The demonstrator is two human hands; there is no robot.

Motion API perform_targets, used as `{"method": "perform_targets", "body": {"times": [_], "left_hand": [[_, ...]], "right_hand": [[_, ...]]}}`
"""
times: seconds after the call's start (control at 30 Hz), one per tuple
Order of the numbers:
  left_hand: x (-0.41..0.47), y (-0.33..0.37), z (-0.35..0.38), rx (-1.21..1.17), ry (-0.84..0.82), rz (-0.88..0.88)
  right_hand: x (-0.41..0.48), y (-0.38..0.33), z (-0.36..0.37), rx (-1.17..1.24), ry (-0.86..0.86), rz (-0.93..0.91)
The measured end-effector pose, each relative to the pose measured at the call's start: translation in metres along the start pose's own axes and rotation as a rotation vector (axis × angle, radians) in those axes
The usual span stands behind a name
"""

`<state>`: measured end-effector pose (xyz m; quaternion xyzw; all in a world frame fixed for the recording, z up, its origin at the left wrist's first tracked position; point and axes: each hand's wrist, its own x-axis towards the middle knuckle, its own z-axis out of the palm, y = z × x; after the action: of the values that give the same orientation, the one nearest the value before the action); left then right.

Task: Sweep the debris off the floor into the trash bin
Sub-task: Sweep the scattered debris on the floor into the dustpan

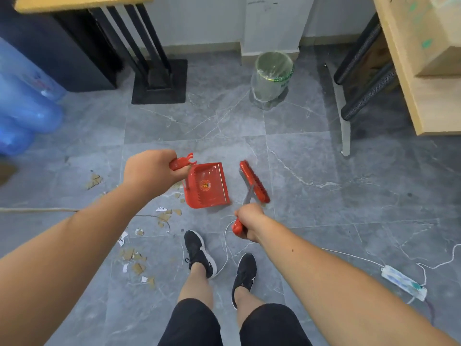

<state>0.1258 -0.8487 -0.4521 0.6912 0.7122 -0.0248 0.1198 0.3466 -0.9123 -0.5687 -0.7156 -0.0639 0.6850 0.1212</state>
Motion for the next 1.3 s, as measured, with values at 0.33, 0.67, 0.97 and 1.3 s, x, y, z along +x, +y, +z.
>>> {"method": "perform_targets", "body": {"times": [0.33, 0.67, 0.97, 1.3], "left_hand": [[-0.083, -0.103, -0.011, -0.035, 0.091, -0.251], [-0.178, -0.236, -0.007, -0.077, 0.091, -0.347], [-0.246, -0.334, 0.007, -0.102, 0.060, -0.333], [-0.269, -0.329, 0.012, -0.118, 0.003, -0.273]], "right_hand": [[-0.023, 0.037, 0.089, -0.180, -0.098, -0.027], [-0.056, 0.115, 0.213, -0.249, -0.136, -0.024], [-0.073, 0.181, 0.285, -0.280, -0.113, -0.037], [-0.095, 0.192, 0.273, -0.182, -0.028, -0.134]]}}
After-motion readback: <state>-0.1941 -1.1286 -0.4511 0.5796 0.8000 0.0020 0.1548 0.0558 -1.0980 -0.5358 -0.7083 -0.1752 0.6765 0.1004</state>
